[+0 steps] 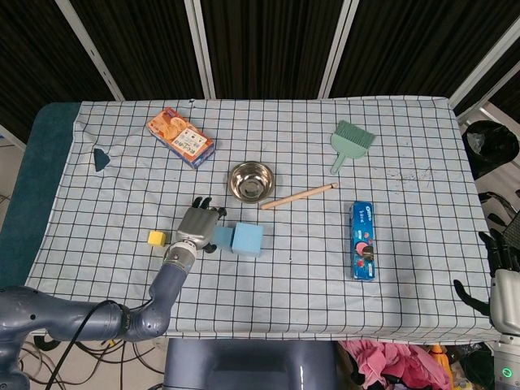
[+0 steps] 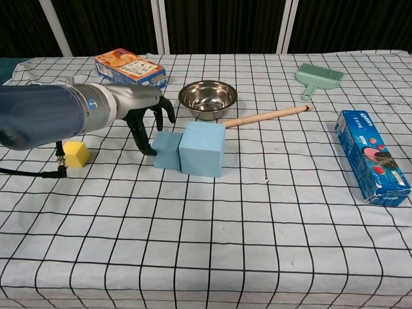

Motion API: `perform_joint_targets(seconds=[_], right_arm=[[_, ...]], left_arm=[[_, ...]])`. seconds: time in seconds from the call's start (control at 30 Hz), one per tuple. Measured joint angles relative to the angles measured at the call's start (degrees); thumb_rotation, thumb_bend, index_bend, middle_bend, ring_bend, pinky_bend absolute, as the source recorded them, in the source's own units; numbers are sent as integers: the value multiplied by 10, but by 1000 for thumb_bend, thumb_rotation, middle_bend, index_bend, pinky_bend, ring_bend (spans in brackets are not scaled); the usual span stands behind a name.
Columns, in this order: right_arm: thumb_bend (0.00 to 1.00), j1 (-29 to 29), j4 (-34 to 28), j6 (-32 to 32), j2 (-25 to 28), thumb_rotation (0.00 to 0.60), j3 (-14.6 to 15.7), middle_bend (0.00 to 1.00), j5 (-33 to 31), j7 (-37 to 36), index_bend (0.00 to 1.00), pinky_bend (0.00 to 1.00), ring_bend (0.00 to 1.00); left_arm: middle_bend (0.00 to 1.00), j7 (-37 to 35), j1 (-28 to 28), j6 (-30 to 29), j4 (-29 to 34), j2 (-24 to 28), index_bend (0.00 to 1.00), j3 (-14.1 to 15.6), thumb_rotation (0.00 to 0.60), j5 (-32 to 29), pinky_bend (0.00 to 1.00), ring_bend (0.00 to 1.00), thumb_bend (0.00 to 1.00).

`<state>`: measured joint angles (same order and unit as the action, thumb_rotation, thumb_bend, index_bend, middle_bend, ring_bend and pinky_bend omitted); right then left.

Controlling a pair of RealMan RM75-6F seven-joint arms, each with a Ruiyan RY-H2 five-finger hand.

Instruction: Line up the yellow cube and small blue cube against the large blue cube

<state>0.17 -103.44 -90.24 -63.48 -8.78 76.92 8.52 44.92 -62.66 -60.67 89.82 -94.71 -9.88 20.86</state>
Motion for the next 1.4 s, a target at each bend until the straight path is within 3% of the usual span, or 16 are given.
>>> perform_joint_targets(seconds=[0.4,0.6,0.73,1.07,1.4], right_arm=[[191,0,0,2,0,600,1,49,-2,1,102,119,192],[191,1,0,2,-2,600,1,49,-2,7,102,119,192],[191,2,-1,3,-4,600,2,49,-3,14,102,119,192],[190,6,1,7,-12,600,4,49,-5,30,102,119,192],[190,6,2,7,-12,600,3,49,-6,29,102,119,192]], left_arm=[[268,17,15,-36,40,34,205,17,600,6,0,0,209],[268,4,53,-57,82,94,221,47,600,31,0,0,216],[268,-29,87,-38,92,139,248,79,600,63,0,0,218],[268,-119,144,16,63,174,299,126,600,183,0,0,232],[268,-136,159,38,5,157,333,127,600,197,0,0,240]])
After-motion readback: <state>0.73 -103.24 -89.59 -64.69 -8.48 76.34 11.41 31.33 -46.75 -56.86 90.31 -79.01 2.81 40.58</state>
